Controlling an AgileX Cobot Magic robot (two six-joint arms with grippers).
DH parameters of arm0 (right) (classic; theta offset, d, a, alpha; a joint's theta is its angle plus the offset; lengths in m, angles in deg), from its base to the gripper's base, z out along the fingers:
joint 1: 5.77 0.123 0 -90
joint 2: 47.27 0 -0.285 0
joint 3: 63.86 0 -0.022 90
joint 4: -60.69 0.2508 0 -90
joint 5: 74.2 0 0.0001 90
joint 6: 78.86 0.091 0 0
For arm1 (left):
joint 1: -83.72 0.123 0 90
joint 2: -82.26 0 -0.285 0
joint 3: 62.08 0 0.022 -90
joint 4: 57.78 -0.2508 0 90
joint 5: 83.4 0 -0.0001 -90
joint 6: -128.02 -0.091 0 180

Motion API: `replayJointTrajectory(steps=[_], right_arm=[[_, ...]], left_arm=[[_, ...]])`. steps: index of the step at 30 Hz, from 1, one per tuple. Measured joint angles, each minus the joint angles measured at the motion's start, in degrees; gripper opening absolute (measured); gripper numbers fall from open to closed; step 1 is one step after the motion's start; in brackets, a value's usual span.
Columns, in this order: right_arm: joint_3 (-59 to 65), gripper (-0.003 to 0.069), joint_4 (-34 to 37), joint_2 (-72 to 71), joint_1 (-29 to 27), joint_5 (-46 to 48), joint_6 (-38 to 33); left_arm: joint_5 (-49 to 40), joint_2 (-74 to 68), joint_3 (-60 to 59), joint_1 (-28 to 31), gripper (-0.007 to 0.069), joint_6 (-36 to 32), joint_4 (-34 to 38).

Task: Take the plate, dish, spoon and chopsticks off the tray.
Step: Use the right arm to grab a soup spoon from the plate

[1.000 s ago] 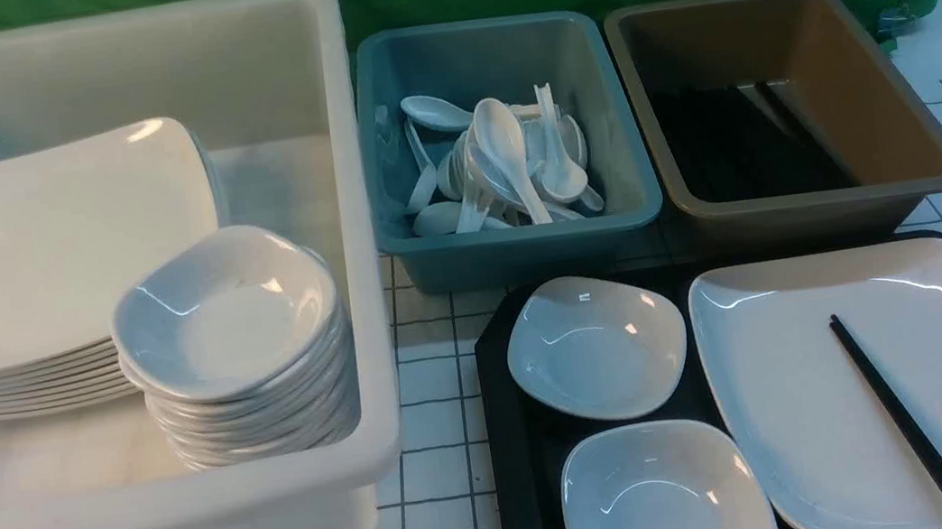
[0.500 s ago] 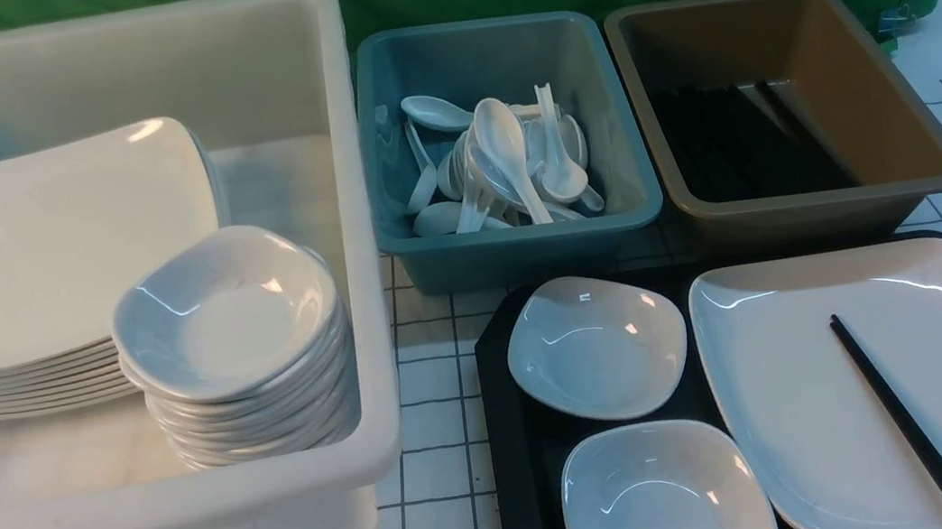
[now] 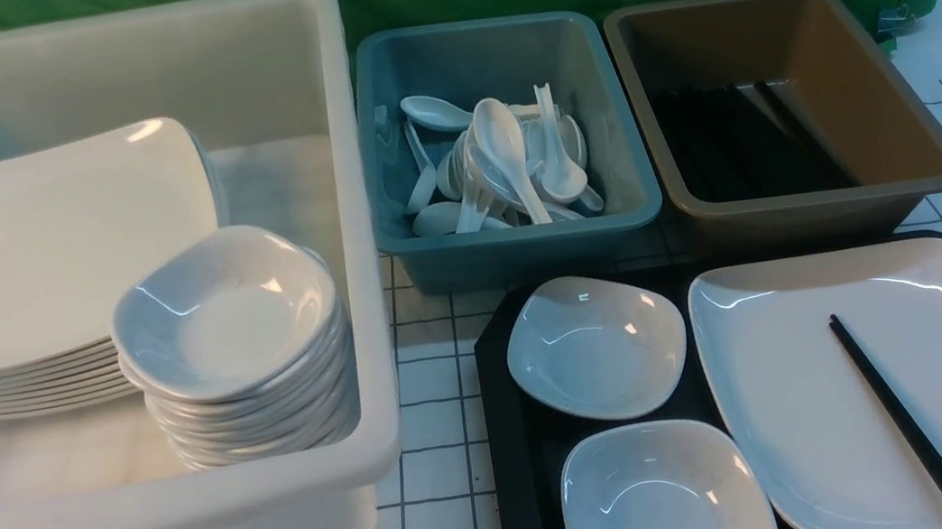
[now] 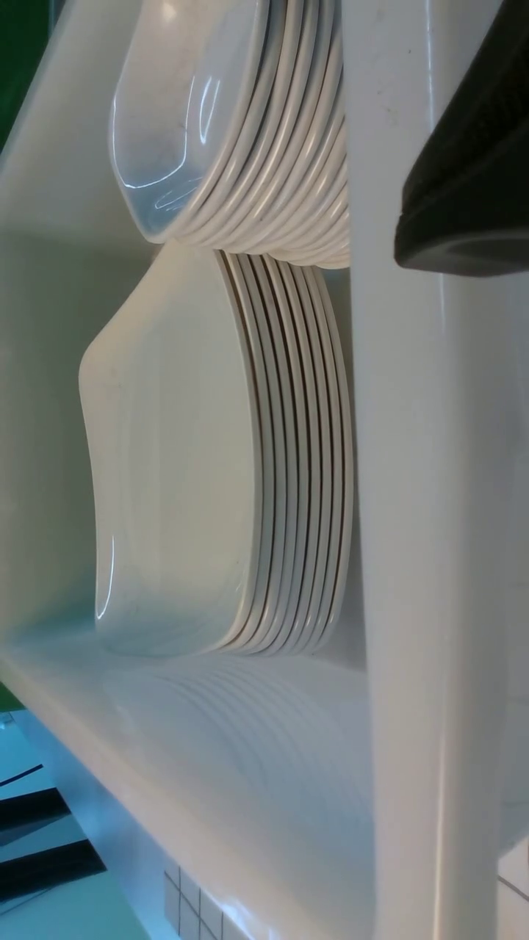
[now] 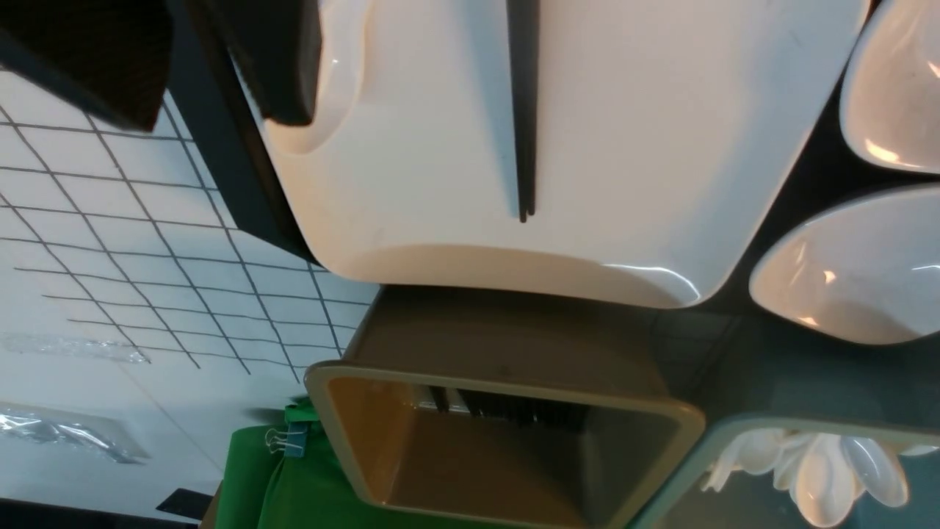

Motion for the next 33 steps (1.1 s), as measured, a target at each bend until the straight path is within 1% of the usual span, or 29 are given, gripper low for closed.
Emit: replayJointTrajectory(steps=[30,31,33], right_arm=[[0.0,0.0243,0.3,0.0,0.0,-0.5,0.3],[0.0,0.0243,2.1,0.0,0.0,-1.2,2.7],[0.0,0.0243,8.4,0.0,0.0,-2.3,11.6]], left_arm=[[0.0,0.0,0.0,0.0,0.0005,0.0,0.0],[0.0,0.0,0.0,0.0,0.0005,0.0,0.0],[0.0,0.0,0.0,0.0,0.0005,0.0,0.0]])
